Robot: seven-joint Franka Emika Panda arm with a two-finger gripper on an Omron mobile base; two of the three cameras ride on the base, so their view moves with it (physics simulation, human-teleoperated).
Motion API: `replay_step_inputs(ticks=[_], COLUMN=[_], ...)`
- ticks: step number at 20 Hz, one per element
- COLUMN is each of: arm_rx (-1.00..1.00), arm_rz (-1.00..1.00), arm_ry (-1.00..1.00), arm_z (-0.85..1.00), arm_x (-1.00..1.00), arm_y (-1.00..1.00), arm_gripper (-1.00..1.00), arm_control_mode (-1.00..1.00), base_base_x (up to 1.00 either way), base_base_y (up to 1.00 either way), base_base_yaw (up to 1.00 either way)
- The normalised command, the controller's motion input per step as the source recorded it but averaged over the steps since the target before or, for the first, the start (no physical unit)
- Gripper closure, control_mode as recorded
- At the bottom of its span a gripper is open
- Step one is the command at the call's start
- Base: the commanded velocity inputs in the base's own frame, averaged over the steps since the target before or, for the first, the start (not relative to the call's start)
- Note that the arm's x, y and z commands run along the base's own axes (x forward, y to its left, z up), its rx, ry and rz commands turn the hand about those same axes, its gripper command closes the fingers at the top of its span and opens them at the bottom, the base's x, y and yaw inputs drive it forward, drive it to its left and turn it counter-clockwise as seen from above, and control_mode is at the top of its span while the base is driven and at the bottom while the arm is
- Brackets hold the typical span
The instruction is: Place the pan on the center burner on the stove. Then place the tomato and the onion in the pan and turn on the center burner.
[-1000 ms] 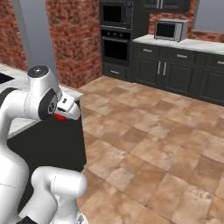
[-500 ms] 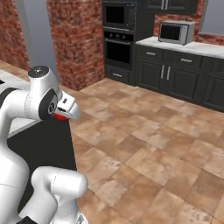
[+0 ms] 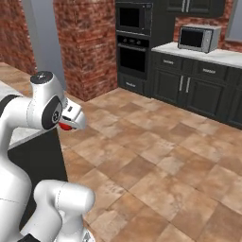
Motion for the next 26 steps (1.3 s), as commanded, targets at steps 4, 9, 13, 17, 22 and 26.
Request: replay_step_inputs(ticks=[4,9,13,17,22,26], arm_rx=[0.0,0.0,0.0,0.0,0.0,0.0], arm_rz=[0.0,0.0,0.0,0.0,0.0,0.0], arm_ry=[0.0,0.0,0.0,0.0,0.0,0.0], arm_z=[0.0,0.0,0.0,0.0,0.0,0.0], arm_x=[0.0,0.0,0.0,0.0,0.0,0.0], arm_y=[0.0,0.0,0.0,0.0,0.0,0.0], arm_gripper=[1.0,1.0,1.0,1.0,1.0,1.0], arm_control_mode=[1.0,1.0,1.0,1.0,1.0,1.0], base_base_x=[0.49,0.47,0.47,0.47,0.43,0.49], base_base_y=[-0.54,-0.51,-0.5,-0.48,-0.45,-0.3], base_base_yaw=[0.19,0.2,0.22,0.24,0.26,0.3])
